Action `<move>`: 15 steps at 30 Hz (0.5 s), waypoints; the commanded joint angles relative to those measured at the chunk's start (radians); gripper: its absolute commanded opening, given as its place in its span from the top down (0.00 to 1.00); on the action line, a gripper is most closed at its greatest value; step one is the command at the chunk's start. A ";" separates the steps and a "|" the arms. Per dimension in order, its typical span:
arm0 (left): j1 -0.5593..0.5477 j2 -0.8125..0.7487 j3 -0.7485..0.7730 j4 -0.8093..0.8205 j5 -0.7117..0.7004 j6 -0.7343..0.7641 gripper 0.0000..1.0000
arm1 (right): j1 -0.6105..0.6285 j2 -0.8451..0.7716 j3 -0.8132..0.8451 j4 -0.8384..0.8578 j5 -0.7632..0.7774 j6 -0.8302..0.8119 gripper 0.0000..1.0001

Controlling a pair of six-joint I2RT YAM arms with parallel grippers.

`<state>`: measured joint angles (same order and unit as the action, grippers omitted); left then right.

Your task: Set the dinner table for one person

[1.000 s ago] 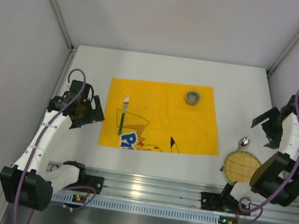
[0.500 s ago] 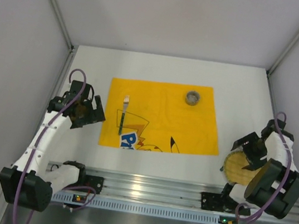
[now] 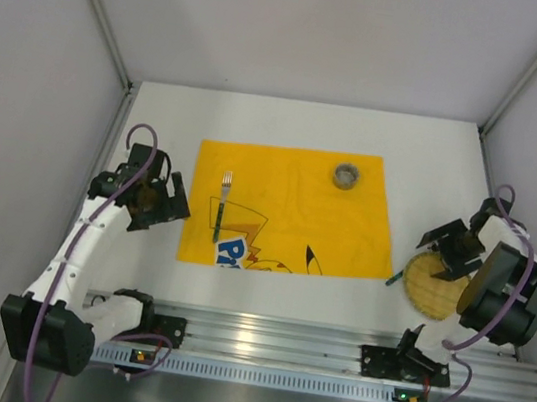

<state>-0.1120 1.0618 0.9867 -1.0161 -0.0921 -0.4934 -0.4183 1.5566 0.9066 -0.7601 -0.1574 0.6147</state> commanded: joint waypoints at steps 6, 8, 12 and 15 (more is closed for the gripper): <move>-0.003 0.026 -0.005 0.024 -0.028 0.000 0.02 | 0.150 0.244 0.290 0.150 -0.007 0.051 0.22; -0.003 0.029 -0.006 0.025 -0.029 -0.002 0.02 | 0.174 0.316 0.383 0.147 -0.010 0.059 0.23; -0.003 0.043 -0.006 0.025 -0.031 -0.002 0.02 | 0.219 0.416 0.543 0.127 -0.019 0.077 0.24; -0.003 0.049 -0.008 0.024 -0.034 -0.005 0.02 | 0.225 0.435 0.636 0.120 -0.054 0.092 0.24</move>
<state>-0.1120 1.1069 0.9859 -1.0157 -0.1062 -0.4946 -0.2012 1.9884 1.4628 -0.6579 -0.1841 0.6785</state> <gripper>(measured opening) 0.978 0.764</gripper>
